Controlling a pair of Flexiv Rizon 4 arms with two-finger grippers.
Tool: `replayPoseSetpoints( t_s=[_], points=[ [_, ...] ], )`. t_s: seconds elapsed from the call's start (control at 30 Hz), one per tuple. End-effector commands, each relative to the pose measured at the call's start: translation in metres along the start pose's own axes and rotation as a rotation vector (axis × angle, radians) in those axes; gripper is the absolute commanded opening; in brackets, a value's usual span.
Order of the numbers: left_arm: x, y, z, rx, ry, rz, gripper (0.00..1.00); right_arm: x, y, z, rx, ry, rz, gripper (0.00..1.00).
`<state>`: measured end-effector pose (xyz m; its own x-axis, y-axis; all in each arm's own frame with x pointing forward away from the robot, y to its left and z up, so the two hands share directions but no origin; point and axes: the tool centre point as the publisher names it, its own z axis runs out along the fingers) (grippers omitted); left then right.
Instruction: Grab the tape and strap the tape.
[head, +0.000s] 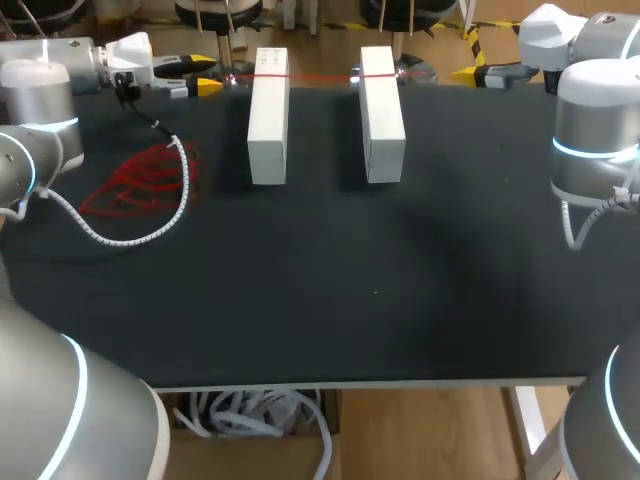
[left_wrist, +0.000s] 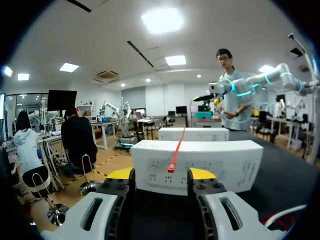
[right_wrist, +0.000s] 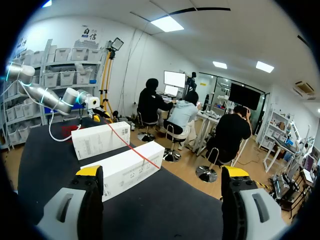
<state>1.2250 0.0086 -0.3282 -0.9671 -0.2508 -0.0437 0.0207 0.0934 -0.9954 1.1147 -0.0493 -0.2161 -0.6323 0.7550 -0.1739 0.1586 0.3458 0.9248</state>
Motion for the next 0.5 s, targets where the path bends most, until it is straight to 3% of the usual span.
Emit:
replayPoseSetpoints(
  t_s=[0.03,0.23,0.5],
  points=[
    [-0.011,0.007,0.005,0.027,0.228,-0.001,0.36,0.000,0.000,0.000,-0.002,0.000,0.000,1.00],
    [-0.005,0.007,0.009,0.021,0.235,-0.005,0.20,0.000,0.000,0.000,-0.002,0.000,0.000,1.00],
    [0.000,0.008,0.014,0.021,0.247,-0.011,0.22,0.000,0.000,0.000,-0.002,0.000,0.000,1.00]
  ],
)
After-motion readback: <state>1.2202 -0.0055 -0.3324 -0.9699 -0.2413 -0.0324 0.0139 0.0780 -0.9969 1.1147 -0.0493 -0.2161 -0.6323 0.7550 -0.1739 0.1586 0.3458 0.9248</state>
